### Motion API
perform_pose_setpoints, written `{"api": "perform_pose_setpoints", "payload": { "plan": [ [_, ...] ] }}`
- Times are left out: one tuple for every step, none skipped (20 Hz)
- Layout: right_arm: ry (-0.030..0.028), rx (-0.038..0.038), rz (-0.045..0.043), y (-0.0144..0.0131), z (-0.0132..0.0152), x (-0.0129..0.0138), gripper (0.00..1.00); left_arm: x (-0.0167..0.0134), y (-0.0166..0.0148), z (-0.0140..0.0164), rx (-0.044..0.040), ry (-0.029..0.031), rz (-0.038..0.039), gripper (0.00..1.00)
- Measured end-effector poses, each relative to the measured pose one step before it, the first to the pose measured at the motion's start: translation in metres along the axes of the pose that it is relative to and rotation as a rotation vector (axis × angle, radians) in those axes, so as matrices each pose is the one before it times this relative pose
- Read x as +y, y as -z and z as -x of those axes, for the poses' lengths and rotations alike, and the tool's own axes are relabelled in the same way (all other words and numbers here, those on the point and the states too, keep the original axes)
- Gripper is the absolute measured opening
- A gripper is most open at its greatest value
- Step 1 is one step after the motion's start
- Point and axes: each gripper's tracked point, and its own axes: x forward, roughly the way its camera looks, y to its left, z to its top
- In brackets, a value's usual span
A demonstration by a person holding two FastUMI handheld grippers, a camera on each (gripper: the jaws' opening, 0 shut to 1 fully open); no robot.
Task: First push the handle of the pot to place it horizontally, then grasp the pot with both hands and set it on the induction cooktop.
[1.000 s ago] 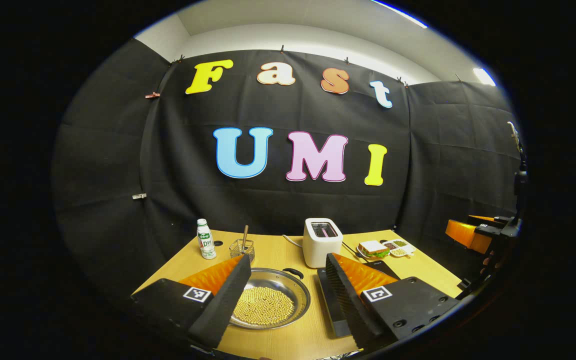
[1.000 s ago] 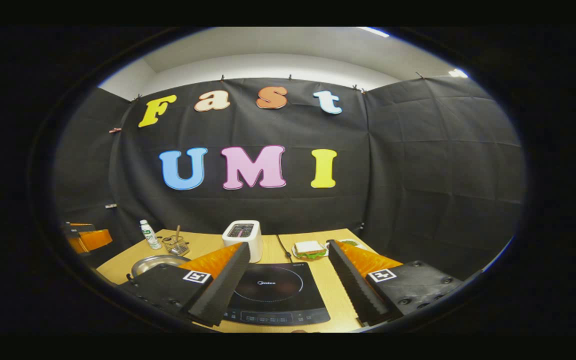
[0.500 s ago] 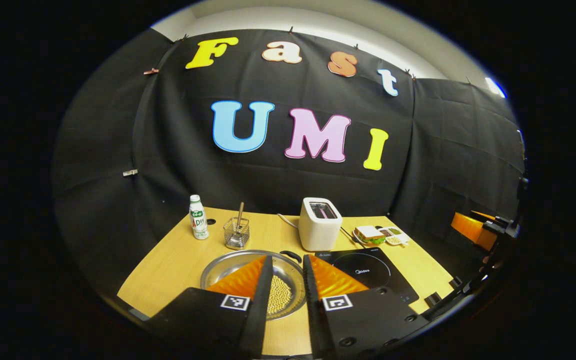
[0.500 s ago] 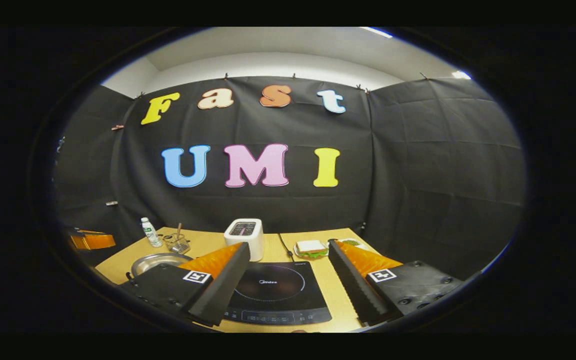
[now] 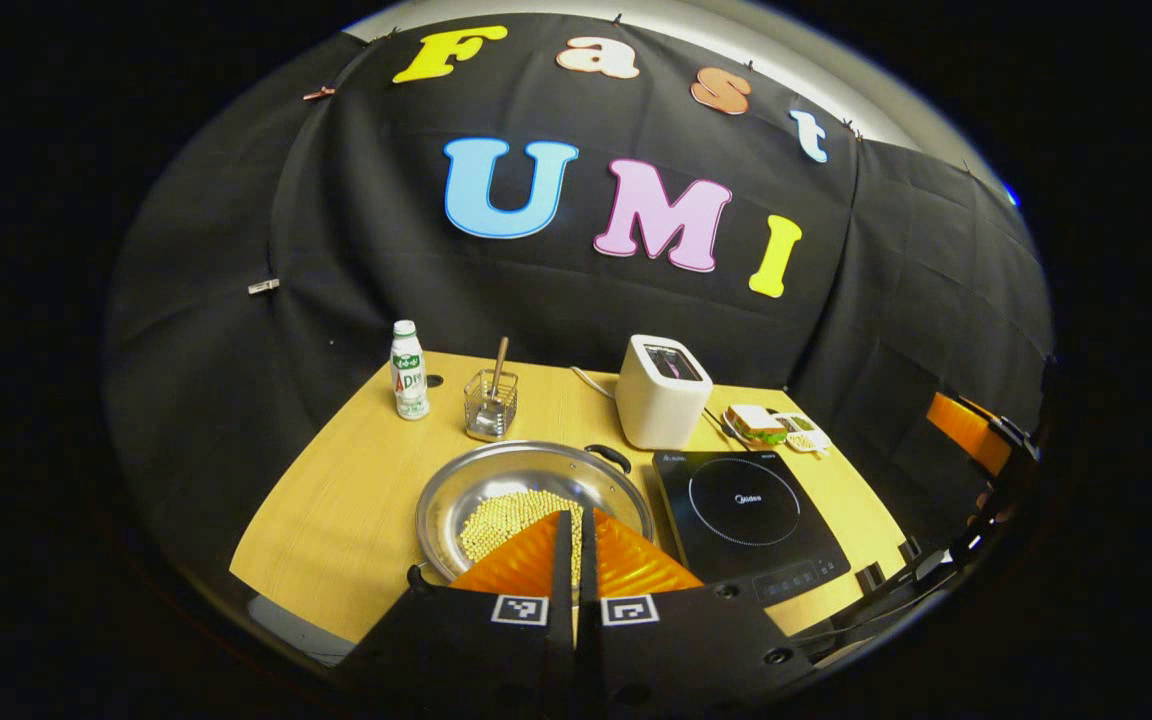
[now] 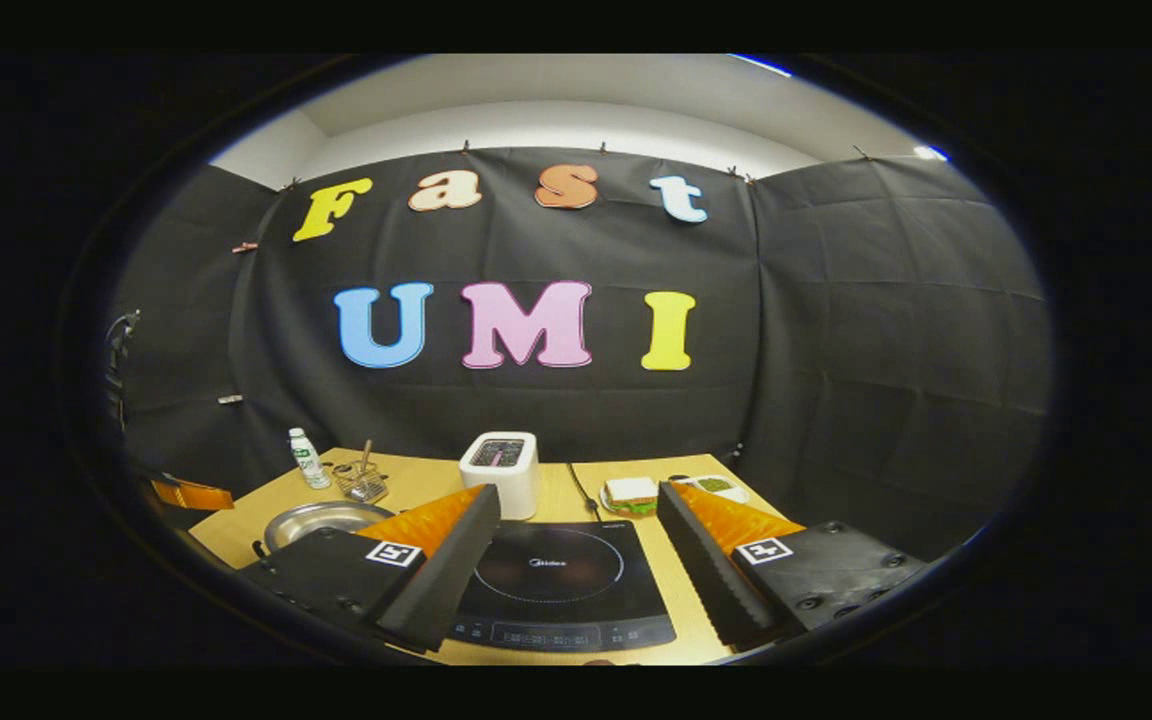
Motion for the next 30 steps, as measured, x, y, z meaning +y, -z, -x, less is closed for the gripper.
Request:
{"api": "perform_pose_setpoints", "payload": {
  "plan": [
    [-0.00311, 0.00551, 0.0037, 0.00247, -0.00152, 0.00151, 0.98, 0.00248, 0.00745, -0.00237, 0.01882, 0.0074, -0.00946, 0.05],
    [-0.00282, 0.00655, 0.00168, 0.00197, -0.00091, 0.002, 0.98, -0.00002, 0.0092, -0.00145, 0.0225, 0.01504, -0.00977, 0.05],
    [-0.00246, 0.00754, 0.00066, 0.0025, -0.00108, 0.00175, 0.98, 0.00151, 0.01009, -0.00183, 0.0218, 0.00644, -0.00935, 0.05],
    [-0.00339, 0.0092, 0.00035, 0.00392, -0.00131, 0.00142, 0.98, 0.0017, 0.01051, -0.00158, 0.02349, 0.00915, -0.00945, 0.05],
    [-0.00321, 0.0095, 0.00079, 0.003, -0.00148, 0.00208, 0.98, 0.00133, 0.01002, -0.00187, 0.02252, 0.0083, -0.01028, 0.05],
    [-0.00388, 0.00936, 0.00117, 0.00393, -0.00176, 0.0025, 0.98, 0.00155, 0.00972, -0.00295, 0.02461, 0.00715, -0.0118, 0.05],
    [-0.0046, 0.01071, 0.00055, 0.00393, -0.00206, 0.00235, 0.98, 0.00237, 0.01144, -0.00412, 0.02506, 0.00437, -0.01252, 0.05],
    [-0.00548, 0.00749, 0.00003, 0.00293, -0.00089, 0.00298, 0.98, 0.00236, 0.00993, -0.00341, 0.0264, 0.00313, -0.01086, 0.05],
    [-0.00419, 0.00671, 0.0005, 0.00198, -0.00211, 0.00276, 0.98, 0.00304, 0.01006, -0.00372, 0.02349, 0.0014, -0.00816, 0.05],
    [-0.00479, 0.00482, 0.00141, 0.00171, -0.00192, 0.00239, 0.98, 0.00263, 0.00825, -0.00408, 0.02562, 0.0004, -0.00276, 0.05],
    [-0.00417, 0.00215, 0.0017, 0.00082, -0.00221, 0.00277, 0.98, 0.00255, 0.00837, -0.00413, 0.02142, 0.00396, 0.00049, 0.05],
    [-0.00319, 0.00084, 0.00099, -0.00017, -0.0027, 0.0027, 0.96, 0.0014, 0.00588, -0.00352, 0.01817, 0.00378, 0.00009, 0.05],
    [-0.00414, 0.00054, -0.00074, 0.00007, -0.00163, 0.0025, 0.96, 0.00113, 0.00568, -0.0032, 0.01724, 0.00087, -0.00321, 0.05],
    [-0.00426, 0.00107, -0.00011, 0.00072, -0.00162, 0.00228, 0.96, 0.00223, 0.00637, -0.00431, 0.02155, -0.00534, -0.00743, 0.05],
    [-0.00471, 0.00037, 0.0016, 0.00038, -0.00099, 0.00252, 0.96, 0.00378, 0.00748, -0.00458, 0.02106, -0.00717, -0.00916, 0.05],
    [-0.00521, 0.00181, 0.00311, 0.00137, -0.002, 0.00271, 0.96, 0.00332, 0.00739, -0.00433, 0.01932, 0.00161, -0.0055, 0.05],
    [-0.00552, 0.00275, 0.0045, 0.00143, -0.00155, 0.00218, 0.96, 0.00199, 0.00483, -0.00562, 0.01789, 0.0017, -0.00203, 0.05],
    [-0.00483, 0.00238, 0.00488, 0.00164, -0.00027, 0.00173, 0.96, 0.00259, 0.00315, -0.0052, 0.0153, 0.0025, -0.00013, 0.05],
    [-0.00383, 0.00192, 0.0046, 0.00148, -0.00181, 0.00182, 0.98, 0.00261, 0.00306, -0.00596, 0.0134, 0.0034, 0.00095, 0.05],
    [-0.00252, 0.00398, 0.00395, 0.00209, -0.00109, 0.00175, 0.98, 0.00174, 0.00182, -0.00512, 0.01156, 0.00421, 0.0008, 0.05],
    [-0.0022, 0.00725, 0.00156, 0.00314, -0.00235, 0.00141, 0.98, 0.0027, 0.00261, -0.00508, 0.01294, -0.0019, -0.00551, 0.05],
    [-0.00272, 0.00805, -0.00057, 0.00274, -0.00247, 0.00211, 0.98, 0.00555, 0.00154, -0.00454, 0.01666, -0.01348, -0.0124, 0.05],
    [-0.00205, 0.00665, -0.00109, 0.00225, -0.00129, 0.00135, 0.98, 0.00476, 0.00216, -0.00478, 0.01182, -0.00768, -0.01214, 0.05],
    [-0.00041, 0.00446, -0.0006, 0.00147, -0.00076, 0.00157, 0.98, 0.00455, 0.00032, -0.00377, 0.00957, -0.00686, -0.0067, 0.05],
    [0.0001, 0.00165, -0.00074, 0.00074, -0.00127, 0.00115, 0.98, 0.0032, 0.00151, -0.00338, 0.01077, 0.00039, -0.00034, 0.05],
    [-0.00055, 0.00154, -0.00087, 0.00091, -0.00192, 0.00116, 0.98, 0.00222, 0.00092, -0.00322, 0.00995, 0.00468, 0.00564, 0.05],
    [-0.0009, 0.00273, 0.0002, -0.00006, -0.00286, 0.00097, 0.98, -0.001, 0.00193, -0.00337, 0.01025, 0.01424, 0.00934, 0.05],
    [-0.00247, 0.00323, 0.0008, 0.00221, -0.0014, 0.00186, 0.98, 0.00015, 0.00005, -0.00222, 0.00812, 0.00383, 0.00415, 0.05],
    [-0.00212, 0.00381, 0.00174, 0.00131, -0.00312, 0.00185, 0.98, 0.00298, 0.0005, -0.00289, 0.00479, -0.00411, -0.00622, 0.05],
    [-0.00131, 0.00334, 0.0017, 0.00127, -0.00214, 0.00084, 0.96, 0.00392, -0.00163, -0.00196, 0.00155, -0.01074, -0.01076, 0.05]
  ]
}}
